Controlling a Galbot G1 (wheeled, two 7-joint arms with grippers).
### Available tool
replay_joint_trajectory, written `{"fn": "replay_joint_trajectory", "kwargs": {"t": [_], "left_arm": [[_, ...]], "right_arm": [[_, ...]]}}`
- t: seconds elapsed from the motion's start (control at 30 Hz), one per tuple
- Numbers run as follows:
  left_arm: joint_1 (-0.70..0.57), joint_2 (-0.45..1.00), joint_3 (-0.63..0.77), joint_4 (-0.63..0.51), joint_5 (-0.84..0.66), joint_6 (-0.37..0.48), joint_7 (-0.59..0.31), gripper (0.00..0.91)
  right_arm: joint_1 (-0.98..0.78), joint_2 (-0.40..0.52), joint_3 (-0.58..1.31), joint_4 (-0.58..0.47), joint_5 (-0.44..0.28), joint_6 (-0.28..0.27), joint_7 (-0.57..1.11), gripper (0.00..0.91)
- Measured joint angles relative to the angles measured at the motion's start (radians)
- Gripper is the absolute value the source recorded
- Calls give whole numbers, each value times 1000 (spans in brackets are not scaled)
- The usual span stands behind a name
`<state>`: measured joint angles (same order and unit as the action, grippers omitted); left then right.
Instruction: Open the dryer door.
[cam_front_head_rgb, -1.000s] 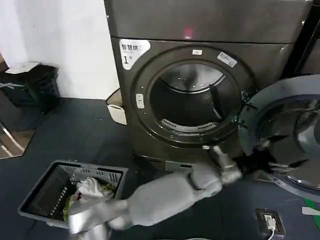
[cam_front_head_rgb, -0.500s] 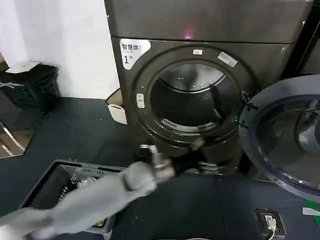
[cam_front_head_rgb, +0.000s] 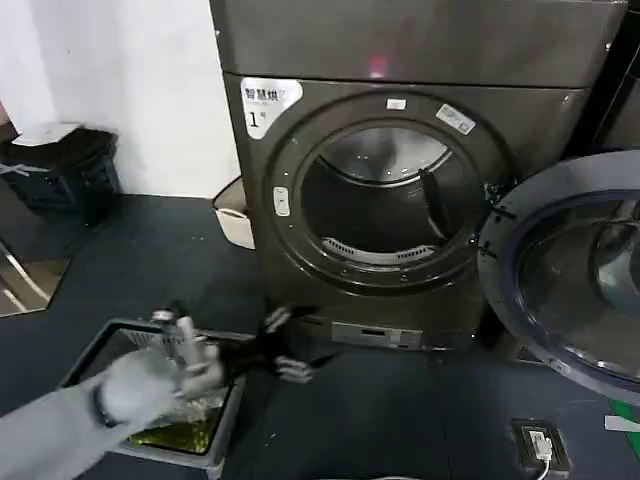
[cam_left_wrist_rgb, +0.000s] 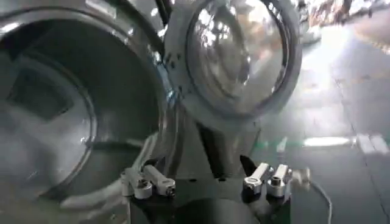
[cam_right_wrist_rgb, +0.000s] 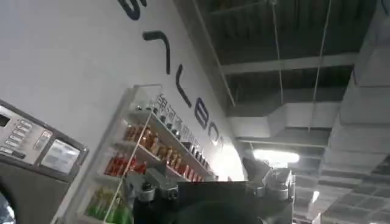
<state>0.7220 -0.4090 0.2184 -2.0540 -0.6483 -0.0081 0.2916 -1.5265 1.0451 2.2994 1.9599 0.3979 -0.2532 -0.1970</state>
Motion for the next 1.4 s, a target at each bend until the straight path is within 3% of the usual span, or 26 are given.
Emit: {"fn": "replay_joint_trajectory", "kwargs": {"t": [0.23,0.5,0.83,1.13,1.4], "left_arm": [[120,183,-159,-47,-51,39,-1,907],[157,378,-141,16,-21,31,41,907],[200,565,-70,78,143,27,80,907],[204,655,-43,145,225,3,146,907],[204,645,-48,192,262,-1,162,907]], "right_arm": [[16,13,-13,15,-20,23,-9,907],[30,14,-15,16,-19,26,-13,907],[29,10,-35,2,-20,44,-17,907],[31,16,-40,-16,-21,52,-19,907],[33,20,-44,-16,-39,48,-18,907]]}}
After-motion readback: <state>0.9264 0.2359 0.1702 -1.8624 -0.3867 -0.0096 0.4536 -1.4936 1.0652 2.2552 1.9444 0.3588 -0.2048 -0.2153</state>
